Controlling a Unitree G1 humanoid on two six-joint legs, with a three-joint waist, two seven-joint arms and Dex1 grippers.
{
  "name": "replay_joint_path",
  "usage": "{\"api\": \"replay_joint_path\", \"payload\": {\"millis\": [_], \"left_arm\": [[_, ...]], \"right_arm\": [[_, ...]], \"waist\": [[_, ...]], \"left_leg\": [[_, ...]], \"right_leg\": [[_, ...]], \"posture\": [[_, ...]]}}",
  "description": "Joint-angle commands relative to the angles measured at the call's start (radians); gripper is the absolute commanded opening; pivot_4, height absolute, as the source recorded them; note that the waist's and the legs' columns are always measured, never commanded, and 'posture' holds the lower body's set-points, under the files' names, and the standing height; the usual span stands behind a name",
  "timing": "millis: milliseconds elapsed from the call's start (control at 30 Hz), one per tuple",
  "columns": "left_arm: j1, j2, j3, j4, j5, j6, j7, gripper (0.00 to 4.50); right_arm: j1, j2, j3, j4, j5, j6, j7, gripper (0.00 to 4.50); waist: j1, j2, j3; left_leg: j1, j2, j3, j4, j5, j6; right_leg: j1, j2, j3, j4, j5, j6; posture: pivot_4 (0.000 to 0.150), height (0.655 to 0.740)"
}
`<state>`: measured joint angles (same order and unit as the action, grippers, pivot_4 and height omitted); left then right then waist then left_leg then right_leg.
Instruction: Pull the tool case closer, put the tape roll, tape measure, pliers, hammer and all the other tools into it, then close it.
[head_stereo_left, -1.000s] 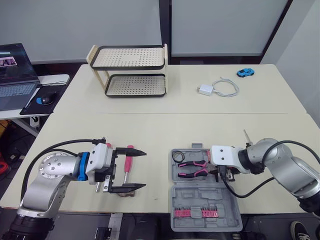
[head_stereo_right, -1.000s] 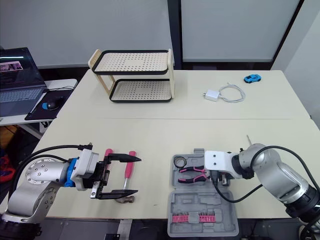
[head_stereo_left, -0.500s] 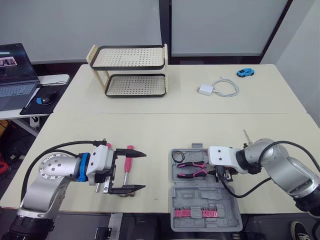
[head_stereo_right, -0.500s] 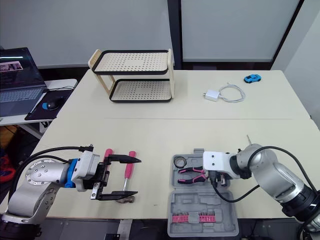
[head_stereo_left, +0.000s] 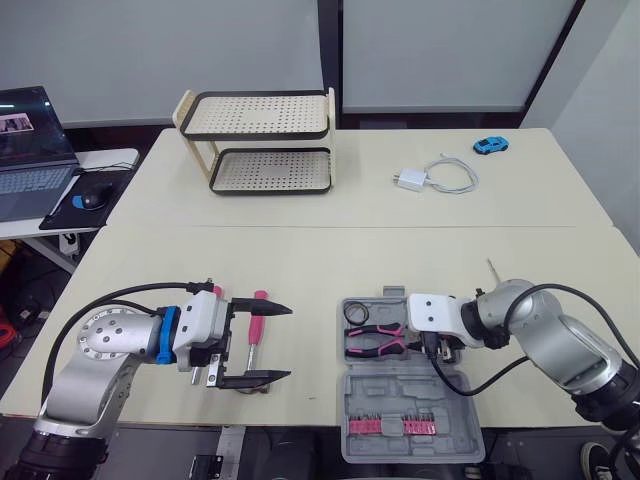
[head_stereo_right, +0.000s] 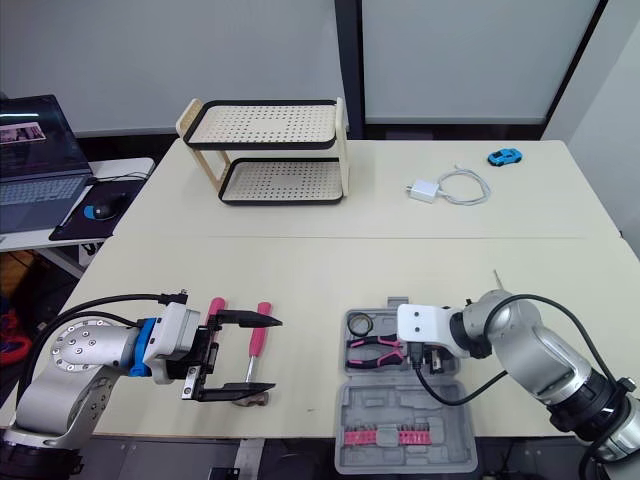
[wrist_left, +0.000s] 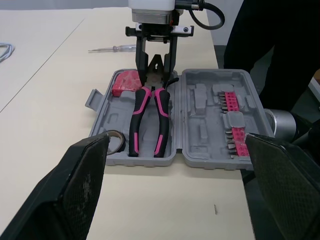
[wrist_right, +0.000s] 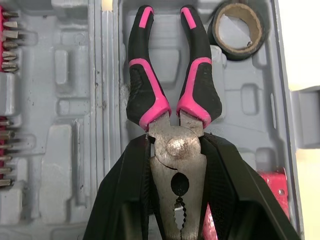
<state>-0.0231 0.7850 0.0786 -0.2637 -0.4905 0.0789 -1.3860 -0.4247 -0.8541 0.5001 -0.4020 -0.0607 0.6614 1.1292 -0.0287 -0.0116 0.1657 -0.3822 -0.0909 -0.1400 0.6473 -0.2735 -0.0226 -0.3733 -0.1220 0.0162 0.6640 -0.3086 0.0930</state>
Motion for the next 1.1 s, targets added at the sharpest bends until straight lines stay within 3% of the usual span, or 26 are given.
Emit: {"api": "replay_joint_path", "payload": {"millis": [33, 1100], "left_arm": [[-0.002, 0.014, 0.004, -0.002, 0.000, -0.013, 0.000, 4.50], [-0.017, 0.019, -0.008, 0.021, 0.009, -0.018, -0.010, 4.50]], "right_arm": [[-0.013, 0.010, 0.001, -0.009, -0.011, -0.016, -0.005, 1.17], [0.067, 0.053, 0.018, 0.116, -0.076, -0.149, -0.038, 1.17]], "waist": [[0.000, 0.000, 0.000], [-0.002, 0.000, 0.000]], "left_leg": [[0.000, 0.000, 0.000, 0.000, 0.000, 0.000], [0.000, 0.000, -0.001, 0.000, 0.000, 0.000]], "right_leg": [[0.000, 0.000, 0.000, 0.000, 0.000, 0.000], [0.000, 0.000, 0.000, 0.000, 0.000, 0.000]], "posture": [[0.150, 0.7400], [0.150, 0.7400]]}}
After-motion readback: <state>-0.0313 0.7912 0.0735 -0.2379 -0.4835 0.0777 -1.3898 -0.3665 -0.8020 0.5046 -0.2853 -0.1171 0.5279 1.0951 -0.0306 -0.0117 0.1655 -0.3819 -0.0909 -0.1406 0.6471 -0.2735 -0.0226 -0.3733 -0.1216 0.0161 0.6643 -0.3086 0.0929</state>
